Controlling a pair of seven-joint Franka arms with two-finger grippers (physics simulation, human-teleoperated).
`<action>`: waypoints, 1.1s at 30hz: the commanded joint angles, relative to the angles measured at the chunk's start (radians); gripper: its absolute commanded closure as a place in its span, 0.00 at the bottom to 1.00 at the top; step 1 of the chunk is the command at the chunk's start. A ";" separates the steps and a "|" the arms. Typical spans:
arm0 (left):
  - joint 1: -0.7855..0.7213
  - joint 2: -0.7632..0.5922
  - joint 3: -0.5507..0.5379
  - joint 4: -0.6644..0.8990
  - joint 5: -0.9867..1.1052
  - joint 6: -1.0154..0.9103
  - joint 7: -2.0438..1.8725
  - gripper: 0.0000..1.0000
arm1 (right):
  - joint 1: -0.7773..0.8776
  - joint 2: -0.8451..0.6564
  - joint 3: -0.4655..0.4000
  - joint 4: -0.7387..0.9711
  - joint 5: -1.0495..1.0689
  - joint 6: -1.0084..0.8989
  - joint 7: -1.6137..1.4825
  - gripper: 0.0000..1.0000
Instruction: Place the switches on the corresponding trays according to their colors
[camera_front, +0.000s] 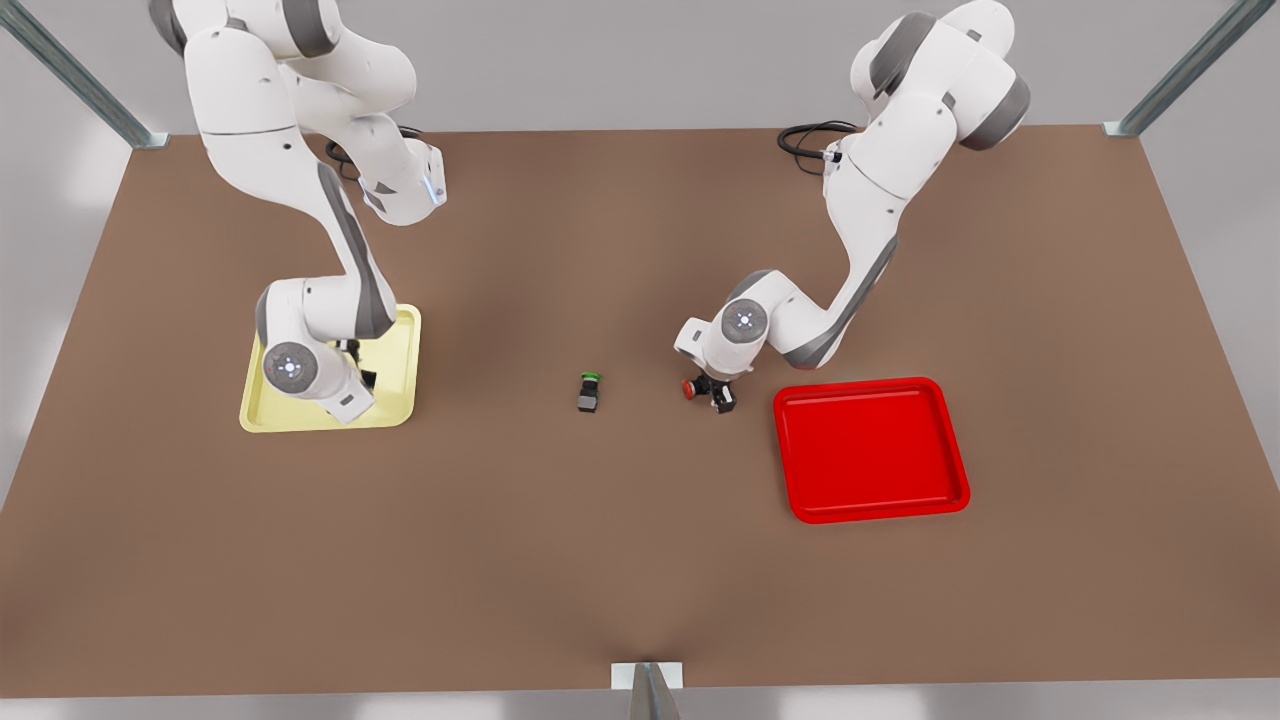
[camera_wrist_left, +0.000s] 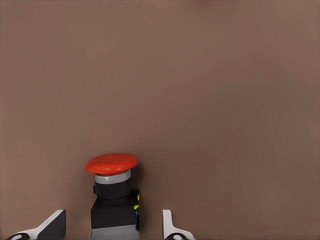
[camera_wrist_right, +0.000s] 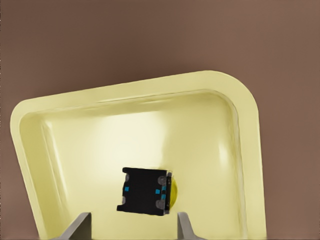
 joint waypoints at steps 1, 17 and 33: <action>0.000 -0.002 0.000 0.000 0.003 0.000 0.000 0.38 | 0.000 -0.002 0.000 0.000 0.001 -0.008 0.000 0.00; 0.002 -0.005 0.000 -0.003 0.003 -0.002 -0.006 0.51 | -0.045 -0.287 0.117 0.643 -0.052 -0.508 1.058 0.00; 0.063 -0.146 -0.006 -0.063 -0.005 -0.038 -0.005 0.52 | -0.068 -0.183 0.118 0.684 -0.051 -0.550 1.072 0.00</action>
